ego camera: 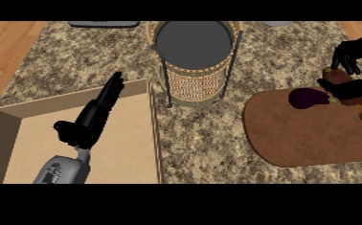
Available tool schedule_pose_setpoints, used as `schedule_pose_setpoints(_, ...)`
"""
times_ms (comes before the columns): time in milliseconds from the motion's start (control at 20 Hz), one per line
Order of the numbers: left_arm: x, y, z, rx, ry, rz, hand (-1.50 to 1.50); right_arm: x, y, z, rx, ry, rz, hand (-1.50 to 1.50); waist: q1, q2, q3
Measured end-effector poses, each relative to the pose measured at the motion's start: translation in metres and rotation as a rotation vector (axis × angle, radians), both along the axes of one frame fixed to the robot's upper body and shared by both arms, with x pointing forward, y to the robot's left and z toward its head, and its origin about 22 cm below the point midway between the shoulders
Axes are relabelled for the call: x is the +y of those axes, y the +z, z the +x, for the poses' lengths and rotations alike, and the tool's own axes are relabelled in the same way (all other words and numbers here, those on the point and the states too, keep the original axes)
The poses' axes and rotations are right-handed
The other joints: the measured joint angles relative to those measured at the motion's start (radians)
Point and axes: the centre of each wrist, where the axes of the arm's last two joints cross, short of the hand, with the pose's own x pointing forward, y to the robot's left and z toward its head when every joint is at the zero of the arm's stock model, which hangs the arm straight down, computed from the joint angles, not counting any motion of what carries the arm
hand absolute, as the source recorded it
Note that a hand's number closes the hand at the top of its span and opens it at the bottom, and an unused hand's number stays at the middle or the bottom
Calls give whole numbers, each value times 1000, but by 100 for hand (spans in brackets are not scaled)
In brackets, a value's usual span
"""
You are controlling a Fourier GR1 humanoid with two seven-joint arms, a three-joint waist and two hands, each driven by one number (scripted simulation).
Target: Pick the sweet potato from the cutting board and place it in the tiered basket
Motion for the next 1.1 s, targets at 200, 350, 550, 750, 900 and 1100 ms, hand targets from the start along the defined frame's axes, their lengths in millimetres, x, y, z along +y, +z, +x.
schedule_pose_setpoints(200,3,0,-1,6,8,6,0,14,35,14,-72,89,59,150,-8,-4,-1)
schedule_pose_setpoints(350,2,1,-1,14,7,5,0,35,66,24,-88,127,82,150,-11,-5,-2)
schedule_pose_setpoints(550,4,0,-2,11,5,1,0,74,101,38,-94,142,129,150,-9,-6,-3)
schedule_pose_setpoints(750,2,1,-1,14,8,3,0,113,130,49,-79,148,142,150,-8,-5,-3)
schedule_pose_setpoints(900,-2,1,3,15,7,3,0,149,145,59,-55,155,151,150,-4,-4,-2)
schedule_pose_setpoints(1100,-2,1,4,8,2,4,0,193,155,73,-32,162,162,150,2,-1,-2)
